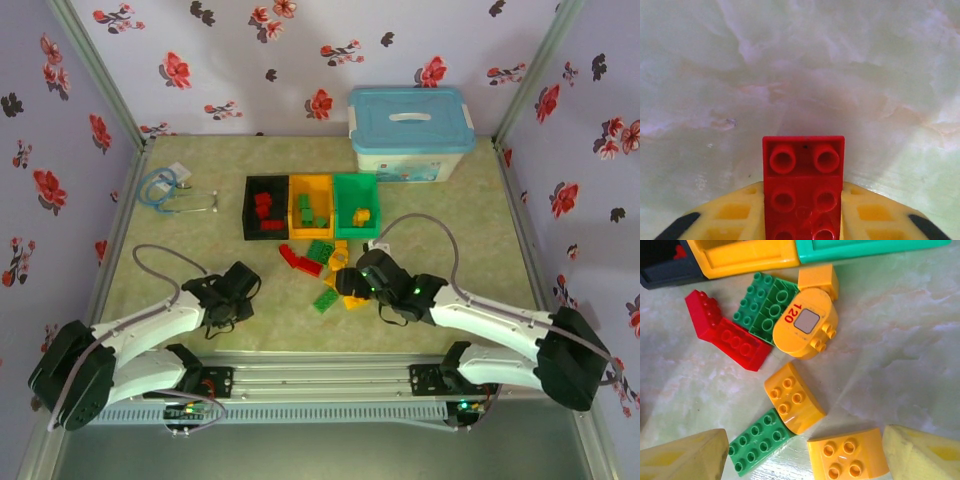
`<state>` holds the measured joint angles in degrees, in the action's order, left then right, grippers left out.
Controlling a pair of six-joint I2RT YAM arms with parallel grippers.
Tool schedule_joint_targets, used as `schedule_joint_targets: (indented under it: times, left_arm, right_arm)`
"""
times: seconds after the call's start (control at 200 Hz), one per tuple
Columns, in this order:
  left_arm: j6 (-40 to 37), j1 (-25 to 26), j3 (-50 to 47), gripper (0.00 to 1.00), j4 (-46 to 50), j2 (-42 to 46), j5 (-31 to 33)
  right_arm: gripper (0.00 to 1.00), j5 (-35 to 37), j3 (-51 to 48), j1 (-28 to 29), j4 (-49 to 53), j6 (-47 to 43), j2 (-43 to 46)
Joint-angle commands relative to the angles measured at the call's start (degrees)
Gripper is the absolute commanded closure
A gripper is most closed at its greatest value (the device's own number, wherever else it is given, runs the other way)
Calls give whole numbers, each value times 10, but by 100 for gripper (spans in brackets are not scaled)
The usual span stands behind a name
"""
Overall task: Sort the legos into containers by color
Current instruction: Pick up the lego from the bottom-left of the table, then place the lego in the container.
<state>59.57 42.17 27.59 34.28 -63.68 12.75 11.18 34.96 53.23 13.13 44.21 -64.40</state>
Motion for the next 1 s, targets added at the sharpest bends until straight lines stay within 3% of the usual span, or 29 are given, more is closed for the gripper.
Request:
schedule_joint_targets:
  times: [0.0, 0.13, 0.29, 0.45, 0.67, 0.735, 0.755, 0.79, 0.82, 0.99]
  left_arm:
    - [-19, 4, 29, 80, 9, 1, 28]
    - [-58, -6, 88, 84, 27, -3, 43]
    - [-136, -71, 194, 85, 6, -47, 21]
    - [-215, -146, 354, 85, -12, -185, -23]
    - [-281, -191, 578, 84, 24, -393, -50]
    - [-292, -198, 624, 75, 42, -433, -54]
    - [-294, -199, 634, 66, 43, -440, -55]
    - [-302, -200, 646, 38, 44, -446, -61]
    - [-305, -200, 655, 28, 50, -446, -62]
    - [-305, -192, 633, 23, 47, -363, -62]
  right_arm:
    - [19, 27, -14, 4, 7, 14, 22]
    - [20, 31, -15, 4, 10, 15, 29]
    - [20, 28, -11, 4, 8, 16, 24]
    - [20, 21, -10, 4, 13, 22, 29]
    - [20, 31, -14, 6, 58, 25, 87]
    - [19, 35, -15, 6, 75, 25, 104]
    - [19, 36, -15, 6, 80, 25, 109]
    - [19, 37, -15, 6, 88, 26, 117]
    - [19, 37, -15, 6, 95, 26, 123]
    - [18, 40, -14, 6, 107, 16, 133]
